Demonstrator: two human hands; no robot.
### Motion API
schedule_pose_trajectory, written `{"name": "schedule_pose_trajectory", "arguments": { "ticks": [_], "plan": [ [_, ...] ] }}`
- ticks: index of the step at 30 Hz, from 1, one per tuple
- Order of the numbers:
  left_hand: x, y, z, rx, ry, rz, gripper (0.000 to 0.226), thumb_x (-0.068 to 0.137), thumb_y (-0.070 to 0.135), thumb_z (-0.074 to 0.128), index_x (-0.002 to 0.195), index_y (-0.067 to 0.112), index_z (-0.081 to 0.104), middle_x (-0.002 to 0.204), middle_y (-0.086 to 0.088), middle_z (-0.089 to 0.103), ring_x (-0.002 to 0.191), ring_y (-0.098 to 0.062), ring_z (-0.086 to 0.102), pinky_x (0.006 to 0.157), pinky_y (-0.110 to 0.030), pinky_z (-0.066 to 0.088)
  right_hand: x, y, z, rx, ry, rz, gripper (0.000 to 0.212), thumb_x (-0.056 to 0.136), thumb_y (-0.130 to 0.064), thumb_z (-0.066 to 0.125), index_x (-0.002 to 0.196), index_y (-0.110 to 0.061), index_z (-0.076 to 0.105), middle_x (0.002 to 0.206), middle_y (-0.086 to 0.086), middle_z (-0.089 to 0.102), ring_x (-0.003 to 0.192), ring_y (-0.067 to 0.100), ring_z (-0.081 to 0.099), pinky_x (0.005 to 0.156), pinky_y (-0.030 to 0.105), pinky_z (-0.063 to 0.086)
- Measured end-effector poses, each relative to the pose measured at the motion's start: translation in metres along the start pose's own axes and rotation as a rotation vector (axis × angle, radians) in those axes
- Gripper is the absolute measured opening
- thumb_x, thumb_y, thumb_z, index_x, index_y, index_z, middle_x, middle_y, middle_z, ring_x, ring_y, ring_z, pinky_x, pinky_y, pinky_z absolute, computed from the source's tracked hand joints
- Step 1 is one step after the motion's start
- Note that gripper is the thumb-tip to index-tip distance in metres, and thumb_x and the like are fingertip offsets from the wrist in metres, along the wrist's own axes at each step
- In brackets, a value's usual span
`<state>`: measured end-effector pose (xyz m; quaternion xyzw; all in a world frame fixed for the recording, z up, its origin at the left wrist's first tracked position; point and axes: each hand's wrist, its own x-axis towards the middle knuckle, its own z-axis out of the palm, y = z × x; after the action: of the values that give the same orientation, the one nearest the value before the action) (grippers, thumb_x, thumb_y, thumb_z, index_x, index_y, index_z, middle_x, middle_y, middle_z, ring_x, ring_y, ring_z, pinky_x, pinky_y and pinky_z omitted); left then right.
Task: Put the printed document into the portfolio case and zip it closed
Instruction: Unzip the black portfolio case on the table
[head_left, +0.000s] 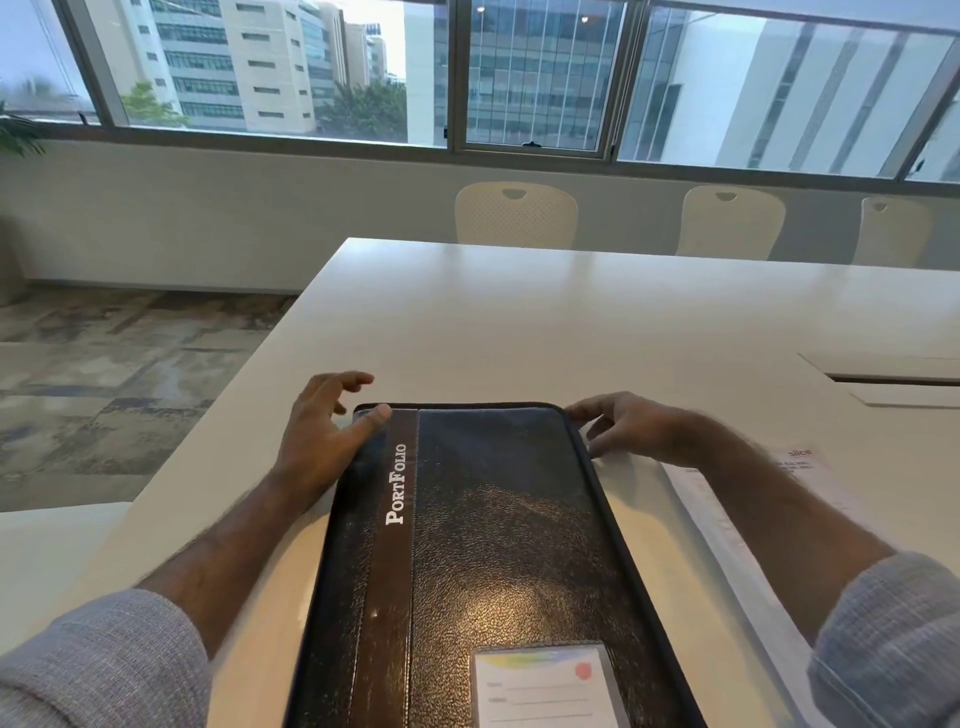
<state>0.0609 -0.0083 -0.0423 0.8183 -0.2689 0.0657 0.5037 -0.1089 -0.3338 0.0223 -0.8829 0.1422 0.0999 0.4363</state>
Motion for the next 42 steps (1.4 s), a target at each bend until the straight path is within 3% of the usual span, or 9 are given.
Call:
{"name": "schedule_pose_trajectory", "arguments": {
  "ticks": [3,6,8,11,21,34,42],
  "plan": [
    [-0.004,0.005,-0.004,0.033,-0.168,0.084,0.063,0.071,0.067,0.063,0.131,0.046,0.055,0.136,0.015,0.05,0.12,-0.008,0.046,0.094,-0.033,0.04,0.003,0.002,0.006,-0.018,0.127,-0.032,0.032,0.08,-0.009,0.075,0.111,-0.014,0.071,0.103,0.012,0.068,0.089,0.024,0.061,0.072,0.032,0.054],
    [0.001,0.006,-0.001,0.197,-0.296,0.087,0.071,0.072,0.069,0.062,0.137,0.042,0.052,0.141,0.013,0.05,0.128,-0.011,0.044,0.105,-0.037,0.037,0.009,0.006,0.015,-0.051,0.322,-0.097,0.013,0.081,-0.01,0.075,0.093,-0.007,0.075,0.09,0.013,0.072,0.078,0.018,0.062,0.068,0.031,0.052],
    [0.004,0.004,0.001,0.264,-0.328,0.092,0.071,0.074,0.069,0.061,0.138,0.039,0.051,0.144,0.014,0.049,0.131,-0.01,0.042,0.109,-0.038,0.035,0.013,0.01,0.021,-0.118,0.44,-0.121,0.004,0.082,-0.007,0.072,0.083,-0.008,0.076,0.081,0.009,0.073,0.073,0.016,0.065,0.069,0.031,0.052],
    [0.007,0.003,0.001,0.291,-0.333,0.086,0.07,0.076,0.069,0.062,0.139,0.039,0.051,0.145,0.016,0.048,0.132,-0.009,0.041,0.111,-0.037,0.033,0.015,0.011,0.027,-0.24,0.517,-0.131,0.009,0.084,-0.007,0.068,0.079,-0.009,0.075,0.076,0.005,0.072,0.072,0.017,0.065,0.064,0.025,0.048],
    [0.007,0.006,0.003,0.295,-0.314,0.039,0.067,0.075,0.069,0.065,0.135,0.038,0.055,0.14,0.017,0.052,0.126,-0.011,0.048,0.106,-0.04,0.039,-0.027,0.013,0.036,-0.488,0.524,-0.198,0.011,0.084,-0.011,0.065,0.074,-0.012,0.071,0.071,-0.001,0.064,0.067,0.015,0.058,0.063,0.025,0.043],
    [0.005,0.01,0.003,0.309,-0.344,-0.024,0.07,0.076,0.071,0.063,0.136,0.037,0.054,0.144,0.011,0.049,0.128,-0.018,0.048,0.106,-0.041,0.038,-0.117,0.015,0.082,-0.536,0.513,-0.149,0.014,0.085,-0.015,0.062,0.073,-0.023,0.06,0.072,-0.007,0.057,0.064,0.005,0.053,0.054,0.012,0.034],
    [0.008,0.017,0.002,0.508,-0.436,-0.018,0.074,0.081,0.075,0.048,0.144,0.036,0.044,0.152,0.011,0.04,0.134,-0.02,0.043,0.104,-0.041,0.036,-0.168,0.018,0.103,-0.532,0.486,-0.149,0.01,0.087,-0.017,0.059,0.078,-0.02,0.064,0.076,-0.008,0.057,0.069,0.006,0.053,0.058,0.013,0.037]
  ]
}}
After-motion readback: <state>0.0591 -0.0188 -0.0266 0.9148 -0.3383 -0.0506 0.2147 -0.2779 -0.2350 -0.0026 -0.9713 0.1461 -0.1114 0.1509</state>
